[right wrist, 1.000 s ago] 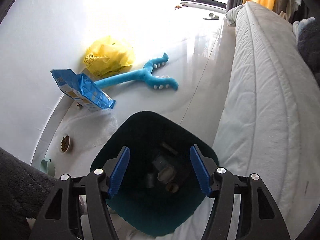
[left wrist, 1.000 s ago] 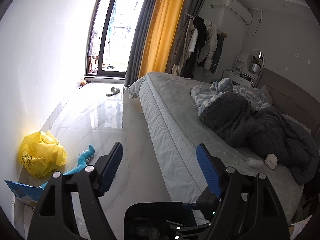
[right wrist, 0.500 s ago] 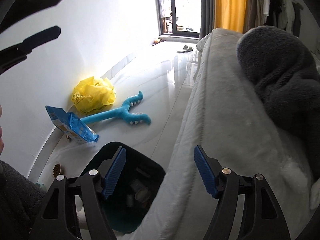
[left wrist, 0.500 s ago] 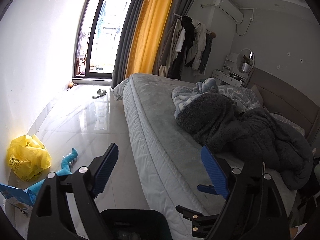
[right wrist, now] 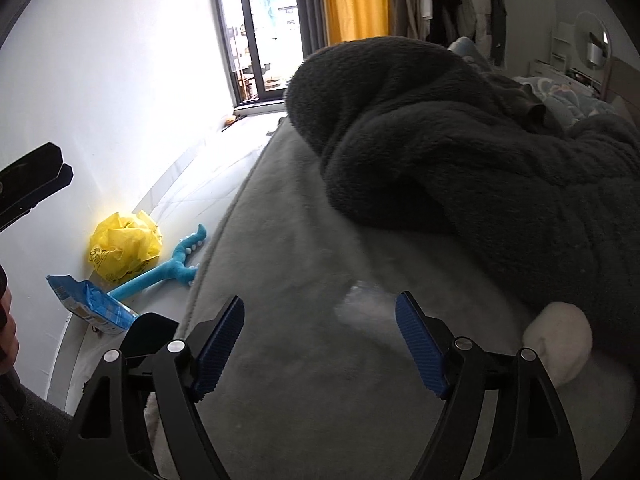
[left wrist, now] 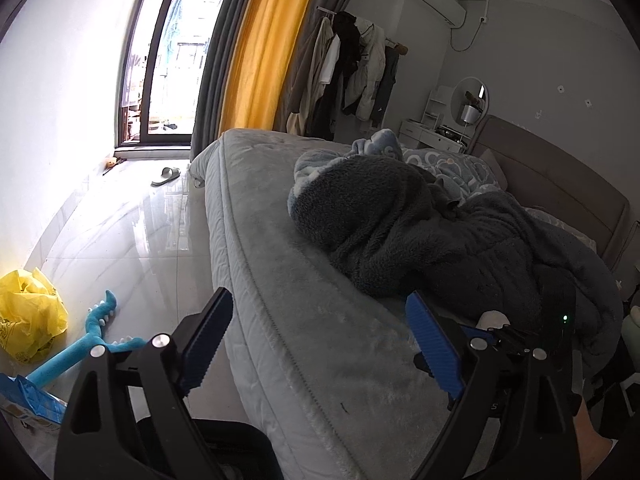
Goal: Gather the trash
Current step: 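Move both tools back toward the bubble wrap and sock on the bed, then grasp the bubble wrap roll with the left tool while the right tool grasps the white sock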
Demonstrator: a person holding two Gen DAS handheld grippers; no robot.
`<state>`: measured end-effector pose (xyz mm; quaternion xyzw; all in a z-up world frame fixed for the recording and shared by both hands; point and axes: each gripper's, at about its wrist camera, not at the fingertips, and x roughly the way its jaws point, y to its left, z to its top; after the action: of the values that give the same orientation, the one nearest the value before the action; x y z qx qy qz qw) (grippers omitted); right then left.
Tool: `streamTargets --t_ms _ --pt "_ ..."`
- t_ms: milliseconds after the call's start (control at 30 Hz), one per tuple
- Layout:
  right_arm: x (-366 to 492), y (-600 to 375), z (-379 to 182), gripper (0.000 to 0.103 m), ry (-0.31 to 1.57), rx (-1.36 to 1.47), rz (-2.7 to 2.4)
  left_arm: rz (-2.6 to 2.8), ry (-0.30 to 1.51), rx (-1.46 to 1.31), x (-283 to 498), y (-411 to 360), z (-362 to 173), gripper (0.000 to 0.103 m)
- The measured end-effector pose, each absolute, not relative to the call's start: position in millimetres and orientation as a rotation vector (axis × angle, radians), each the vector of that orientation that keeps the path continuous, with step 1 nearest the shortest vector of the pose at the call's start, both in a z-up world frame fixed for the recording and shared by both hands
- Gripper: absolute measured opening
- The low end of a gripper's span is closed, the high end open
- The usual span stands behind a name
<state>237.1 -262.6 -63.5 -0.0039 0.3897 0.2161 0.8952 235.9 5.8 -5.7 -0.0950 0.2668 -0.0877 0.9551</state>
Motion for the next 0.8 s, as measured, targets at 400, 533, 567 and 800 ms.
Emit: streamTargets --t_ms 400,533,567,800 --pt "245 -348 -74 0.082 0.783 0.004 0.283 -0.261 0.657 -0.174 272 -67 -45 0.091" --pt "250 -375 -87 0.083 0.817 0.045 0.239 -0.285 0.703 -0.154 279 -86 -58 0.091" --pt "251 -381 -89 0.083 0.826 0.057 0.237 -0.295 0.710 -0.145 280 -91 -60 0.091" --pt "254 -403 -100 0.083 0.848 0.079 0.225 -0.353 0.757 -0.073 288 -132 -78 0.091"
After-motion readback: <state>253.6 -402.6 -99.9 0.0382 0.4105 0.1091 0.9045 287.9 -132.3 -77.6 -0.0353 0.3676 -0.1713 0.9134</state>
